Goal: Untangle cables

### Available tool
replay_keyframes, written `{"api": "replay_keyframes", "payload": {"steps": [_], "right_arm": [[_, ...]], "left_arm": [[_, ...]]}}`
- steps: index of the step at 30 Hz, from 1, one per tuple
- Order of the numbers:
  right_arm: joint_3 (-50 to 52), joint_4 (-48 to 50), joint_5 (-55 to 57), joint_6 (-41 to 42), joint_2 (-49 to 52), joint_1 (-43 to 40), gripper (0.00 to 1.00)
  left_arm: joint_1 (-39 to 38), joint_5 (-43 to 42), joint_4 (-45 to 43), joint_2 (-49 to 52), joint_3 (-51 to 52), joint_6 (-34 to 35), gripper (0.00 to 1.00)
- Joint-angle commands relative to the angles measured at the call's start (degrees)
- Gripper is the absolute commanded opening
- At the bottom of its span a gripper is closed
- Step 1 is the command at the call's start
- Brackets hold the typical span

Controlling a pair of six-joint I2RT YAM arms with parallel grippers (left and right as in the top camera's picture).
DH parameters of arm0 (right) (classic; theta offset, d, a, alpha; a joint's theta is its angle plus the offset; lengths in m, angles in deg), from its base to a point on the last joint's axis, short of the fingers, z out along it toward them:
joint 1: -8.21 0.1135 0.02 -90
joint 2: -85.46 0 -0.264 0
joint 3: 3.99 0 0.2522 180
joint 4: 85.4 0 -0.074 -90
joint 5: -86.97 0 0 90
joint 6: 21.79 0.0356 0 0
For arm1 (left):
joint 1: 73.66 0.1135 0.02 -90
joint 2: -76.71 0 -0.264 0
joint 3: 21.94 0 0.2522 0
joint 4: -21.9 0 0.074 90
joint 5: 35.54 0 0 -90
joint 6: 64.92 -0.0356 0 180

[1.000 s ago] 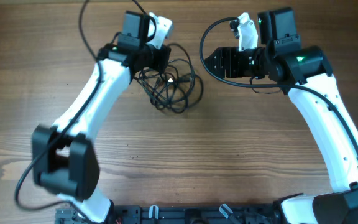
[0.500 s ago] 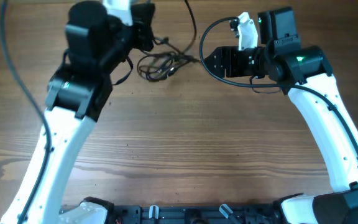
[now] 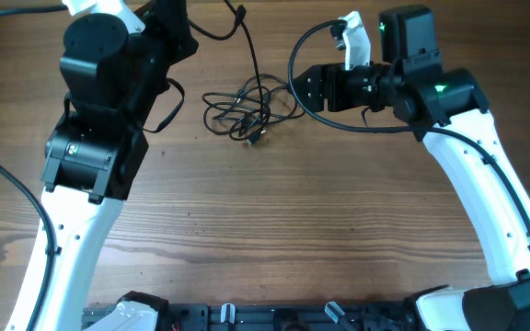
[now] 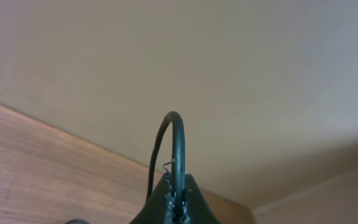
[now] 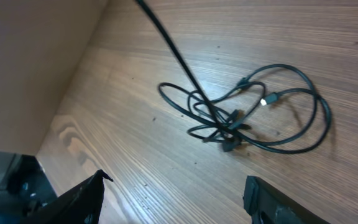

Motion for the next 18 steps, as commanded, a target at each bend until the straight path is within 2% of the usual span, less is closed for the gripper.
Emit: {"api": "replay_keyframes", "payload": {"steps": [1, 5, 8, 14, 18], "right_arm": [[-0.7, 0.76, -1.14, -1.14, 0.74, 1.14, 0.74], [-0.7, 2.54, -1.16, -4.9, 2.19, 2.91, 0.84], [-0.7, 5.66, -2.03, -8.07, 4.42, 5.07, 0.86], [-0.7, 12.48, 2.49, -9.77, 9.09, 6.71, 0.85], [-0.7, 16.92, -2.75, -9.77, 11.06, 6.84, 0.82]], "left_arm": [[0.15, -3.28, -3.67, -1.03, -0.79, 1.33, 0.04], [0.15, -6.14, -7.23, -2.91, -0.79, 1.36, 0.04], [0.17, -7.23, -6.43, -5.42, -0.79, 1.38, 0.04], [0.15, -10.25, -6.08, -11.1, -0.79, 1.4, 0.04], [0.17, -10.16, -4.76, -14.97, -0.79, 1.36, 0.04]]}}
